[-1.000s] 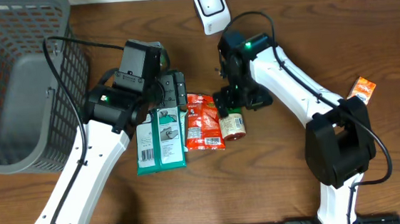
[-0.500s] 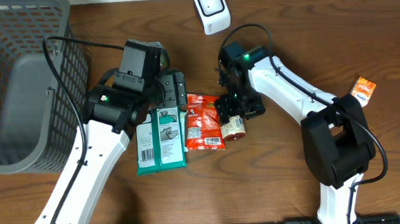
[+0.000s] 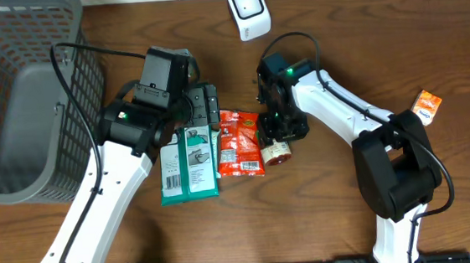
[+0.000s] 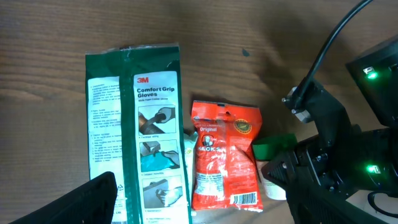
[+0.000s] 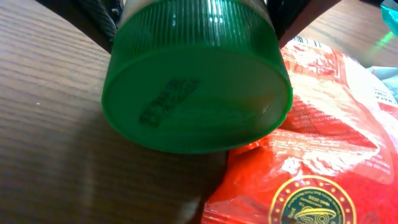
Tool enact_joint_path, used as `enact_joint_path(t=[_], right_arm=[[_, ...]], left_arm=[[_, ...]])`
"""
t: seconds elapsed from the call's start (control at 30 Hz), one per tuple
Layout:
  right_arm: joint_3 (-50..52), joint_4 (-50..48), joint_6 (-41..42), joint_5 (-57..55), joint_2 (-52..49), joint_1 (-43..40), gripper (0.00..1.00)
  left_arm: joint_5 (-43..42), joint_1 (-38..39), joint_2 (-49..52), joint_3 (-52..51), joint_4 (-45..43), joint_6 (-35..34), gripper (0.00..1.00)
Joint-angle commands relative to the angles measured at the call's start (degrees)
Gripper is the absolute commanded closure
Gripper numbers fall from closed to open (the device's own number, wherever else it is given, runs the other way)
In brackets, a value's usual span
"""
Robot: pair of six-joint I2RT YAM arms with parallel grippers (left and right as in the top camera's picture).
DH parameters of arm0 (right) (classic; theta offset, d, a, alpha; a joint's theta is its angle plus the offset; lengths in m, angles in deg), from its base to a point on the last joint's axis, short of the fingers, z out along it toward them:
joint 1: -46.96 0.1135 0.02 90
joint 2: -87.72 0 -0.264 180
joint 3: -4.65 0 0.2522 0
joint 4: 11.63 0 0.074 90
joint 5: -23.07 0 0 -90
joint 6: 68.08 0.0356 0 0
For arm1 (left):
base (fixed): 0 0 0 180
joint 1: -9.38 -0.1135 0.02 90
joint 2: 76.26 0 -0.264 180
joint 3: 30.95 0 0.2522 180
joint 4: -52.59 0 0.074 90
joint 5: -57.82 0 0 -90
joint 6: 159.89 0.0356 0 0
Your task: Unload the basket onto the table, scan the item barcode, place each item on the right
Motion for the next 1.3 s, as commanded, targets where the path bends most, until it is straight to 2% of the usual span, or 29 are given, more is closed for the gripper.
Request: enact_joint_path(t=[0.0,0.13,0.37,0.4,0.47,0.5,0.53,0.6,0.8,1.03,1.27], right_arm=[[-2.29,0.81,-2.03,-0.59,3.04,-2.21,0.53],[-3.61,0.81,-4.52,-2.43,5.9,-5.46,0.54],[-3.52,1.99,-4.92,-12.22,7.43,-7.32,0.53],[-3.26,2.16,-4.9,-12.11,7.34,-7.28,0.49],[-2.69,2.54,-4.66,-11.37,7.34,-6.71,0.35],[-2.36,2.67,-4.66,-11.23,7.34,-6.4,0.19],[-2.14,2.84,-4.55,-10.84,7.34,-6.27,0.11],[-1.88,3.74,-3.26,-8.35,7.34,-6.29,0.02],[-0.52,3.45,-4.85,4.5,7.34,-6.14,0.01],[2.64,1.11,-3.89,5.4,7.34,-6.14,0.01],[10.05,-7.5,1.2,8.37,7.34,-5.84,0.01]], left_arm=[[-0.28,0.02,0.2,0.98,0.0,0.52,0.13],[-0.28,0.02,0.2,0.98,0.0,0.55,0.13],[-0.28,0.02,0.2,0.98,0.0,0.52,0.13],[-0.28,0.02,0.2,0.98,0.0,0.52,0.13],[-0.28,0.02,0.2,0.98,0.0,0.52,0.13],[-0.28,0.0,0.2,0.98,0.0,0.52,0.12],[-0.28,0.02,0.2,0.98,0.0,0.52,0.13],[-0.28,0.02,0.2,0.98,0.0,0.52,0.13],[-0.28,0.02,0.2,0.98,0.0,0.52,0.13],[-0.28,0.02,0.2,0.98,0.0,0.55,0.13],[-0.28,0.02,0.2,0.98,0.0,0.55,0.13]])
